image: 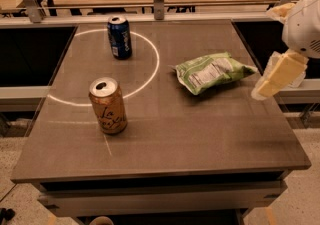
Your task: Move green jalapeno chip bag near orange can
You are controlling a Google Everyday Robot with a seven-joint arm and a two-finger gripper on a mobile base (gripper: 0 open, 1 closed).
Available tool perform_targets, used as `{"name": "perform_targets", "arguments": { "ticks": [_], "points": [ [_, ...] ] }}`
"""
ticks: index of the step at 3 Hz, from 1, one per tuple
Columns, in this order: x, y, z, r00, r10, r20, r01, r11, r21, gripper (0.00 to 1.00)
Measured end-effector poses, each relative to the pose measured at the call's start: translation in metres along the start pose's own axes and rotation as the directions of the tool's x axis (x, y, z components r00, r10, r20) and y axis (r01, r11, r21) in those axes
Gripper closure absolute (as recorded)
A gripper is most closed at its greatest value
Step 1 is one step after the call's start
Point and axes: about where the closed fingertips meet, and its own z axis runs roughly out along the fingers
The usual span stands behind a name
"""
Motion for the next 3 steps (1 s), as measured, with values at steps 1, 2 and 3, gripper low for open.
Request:
{"name": "perform_targets", "arguments": {
  "ticks": [1, 2, 3],
  "points": [
    [0.002, -0.014, 0.025, 0.999, 0.013, 0.043, -0.015, 0.9987, 0.049, 0.0],
    [0.005, -0.024, 0.047, 0.998, 0.056, 0.039, -0.058, 0.9958, 0.07, 0.0],
    [0.012, -0.029, 0.07, 0.99, 0.135, 0.043, -0.138, 0.9891, 0.052, 0.0]
  ]
}}
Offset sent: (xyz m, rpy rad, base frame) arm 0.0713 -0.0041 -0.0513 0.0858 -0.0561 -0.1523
